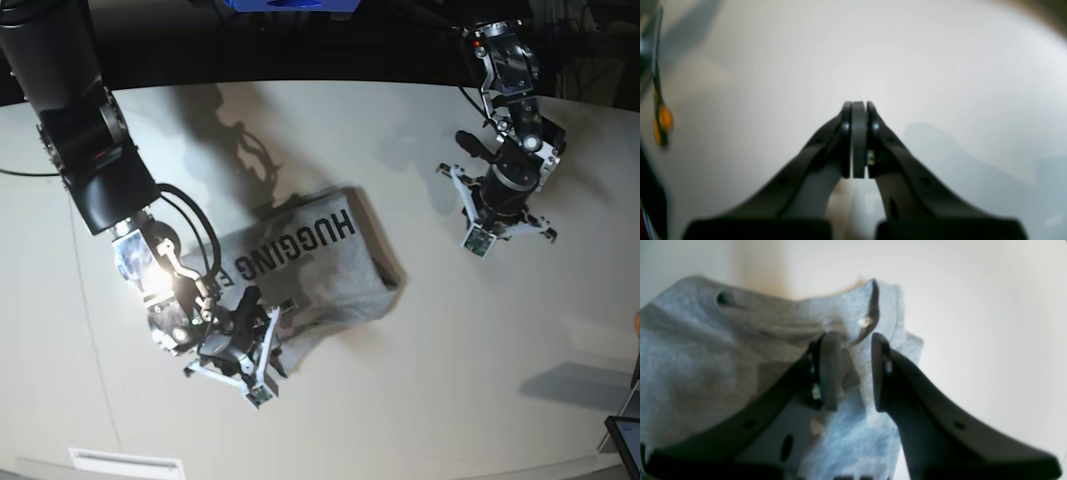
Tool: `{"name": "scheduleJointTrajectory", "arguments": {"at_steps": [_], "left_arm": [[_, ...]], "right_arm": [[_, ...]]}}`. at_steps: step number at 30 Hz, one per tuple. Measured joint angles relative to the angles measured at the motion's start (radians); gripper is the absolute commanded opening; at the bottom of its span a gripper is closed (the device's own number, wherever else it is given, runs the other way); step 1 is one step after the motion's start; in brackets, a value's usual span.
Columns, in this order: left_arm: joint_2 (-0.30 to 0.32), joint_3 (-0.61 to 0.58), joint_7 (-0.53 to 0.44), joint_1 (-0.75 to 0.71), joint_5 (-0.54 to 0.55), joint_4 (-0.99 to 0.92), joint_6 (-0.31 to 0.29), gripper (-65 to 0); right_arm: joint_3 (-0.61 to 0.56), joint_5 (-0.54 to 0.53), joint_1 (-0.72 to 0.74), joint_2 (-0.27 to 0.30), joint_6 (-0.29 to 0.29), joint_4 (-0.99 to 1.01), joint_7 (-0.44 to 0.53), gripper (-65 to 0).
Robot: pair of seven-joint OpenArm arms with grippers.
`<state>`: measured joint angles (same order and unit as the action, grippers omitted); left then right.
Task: Fold the T-shirt properly
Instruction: 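Drag the shirt's corner with the right gripper to straighten it, then grasp both sides of the shirt and pull it square with both grippers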
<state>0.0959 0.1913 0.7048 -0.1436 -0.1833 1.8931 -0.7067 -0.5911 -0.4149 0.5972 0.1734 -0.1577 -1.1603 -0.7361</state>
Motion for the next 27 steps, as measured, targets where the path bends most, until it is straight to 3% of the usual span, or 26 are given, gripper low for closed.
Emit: {"name": "scheduleJointTrajectory", "arguments": {"at_steps": [3, 7, 11, 15, 27], "left_arm": [[-0.011, -0.058, 0.003, 0.014, -0.004, -0.006, -0.002, -64.0], [-0.037, -0.078, -0.002, 0.077, 0.003, -0.069, -0.002, -64.5], [-0.048, -0.074, -0.002, 0.117, -0.004, -0.127, 0.0, -64.5], [-0.048, -0.074, -0.002, 0.153, 0.105, -0.165, 0.001, -64.7], [-0.049, -0.076, -0.003, 0.209, 0.162, -0.306, 0.002, -64.7]], "right_arm": [[0.0, -0.004, -0.063, 0.033, -0.002, -0.086, -0.018, -65.0], [0.0, 0.0, -0.158, 0.072, -0.001, -0.186, -0.04, -64.7], [0.0, 0.001, -0.214, 0.075, -0.002, -0.232, -0.062, -64.7], [0.001, 0.0, -0.262, 0.075, -0.002, -0.24, -0.064, -64.7], [0.002, 0.0, -0.282, 0.075, 0.002, -0.24, -0.063, -64.7]]}}
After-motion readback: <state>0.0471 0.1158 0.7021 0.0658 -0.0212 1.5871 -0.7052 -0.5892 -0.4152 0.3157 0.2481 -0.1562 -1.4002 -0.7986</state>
